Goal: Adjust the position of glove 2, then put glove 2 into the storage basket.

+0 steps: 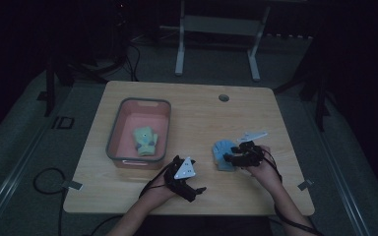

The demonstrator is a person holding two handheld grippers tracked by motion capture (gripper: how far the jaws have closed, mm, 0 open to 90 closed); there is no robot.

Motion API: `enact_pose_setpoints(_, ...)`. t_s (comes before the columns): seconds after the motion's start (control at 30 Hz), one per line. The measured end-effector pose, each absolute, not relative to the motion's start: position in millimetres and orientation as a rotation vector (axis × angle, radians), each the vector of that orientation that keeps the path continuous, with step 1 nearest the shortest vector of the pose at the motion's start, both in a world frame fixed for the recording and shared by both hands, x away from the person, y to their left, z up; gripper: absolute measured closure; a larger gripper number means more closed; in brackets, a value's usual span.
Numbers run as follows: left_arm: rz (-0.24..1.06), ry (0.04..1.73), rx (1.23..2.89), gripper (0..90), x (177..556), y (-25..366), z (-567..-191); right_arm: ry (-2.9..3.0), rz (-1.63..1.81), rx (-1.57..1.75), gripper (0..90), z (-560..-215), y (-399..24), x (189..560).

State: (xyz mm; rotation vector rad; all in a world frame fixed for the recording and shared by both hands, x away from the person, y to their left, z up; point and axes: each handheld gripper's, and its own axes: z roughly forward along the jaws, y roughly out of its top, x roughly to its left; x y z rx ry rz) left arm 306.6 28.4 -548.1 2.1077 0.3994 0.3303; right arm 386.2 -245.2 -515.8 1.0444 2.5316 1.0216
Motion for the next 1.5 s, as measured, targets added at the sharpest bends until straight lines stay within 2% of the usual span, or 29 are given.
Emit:
enact_pose_setpoints(0.17,0.329,0.425,2.125,3.1,306.9,27.7,-545.6,2.517,1.116,1.074,19.3,-513.9,-256.3,382.7)
enact_pose_setpoints(0.33,0.323,0.434,2.141,3.1,306.5,25.4,-544.0,2.558,1.184,1.085,14.4,-514.1,-266.5,381.1)
enact_pose_setpoints(0.47,0.298,0.433,2.155,3.2,306.2,22.7,-543.0,2.549,1.216,1.037,16.5,-509.8,-272.1,379.7)
enact_pose_setpoints(0.73,0.295,0.414,2.166,3.9,305.2,17.1,-541.1,2.472,1.245,0.956,14.7,-497.1,-281.3,377.0)
enact_pose_setpoints(1.27,0.293,0.268,2.179,12.9,313.3,-10.1,-528.7,2.524,1.312,1.000,13.8,-493.1,-285.6,383.7)
enact_pose_setpoints(1.4,0.304,0.225,2.191,14.0,323.4,-26.3,-521.3,2.516,1.304,1.008,28.1,-496.1,-290.1,390.4)
enact_pose_setpoints(1.5,0.315,0.194,2.209,14.4,331.7,-37.0,-518.1,2.510,1.267,1.023,33.3,-498.8,-293.0,396.8)
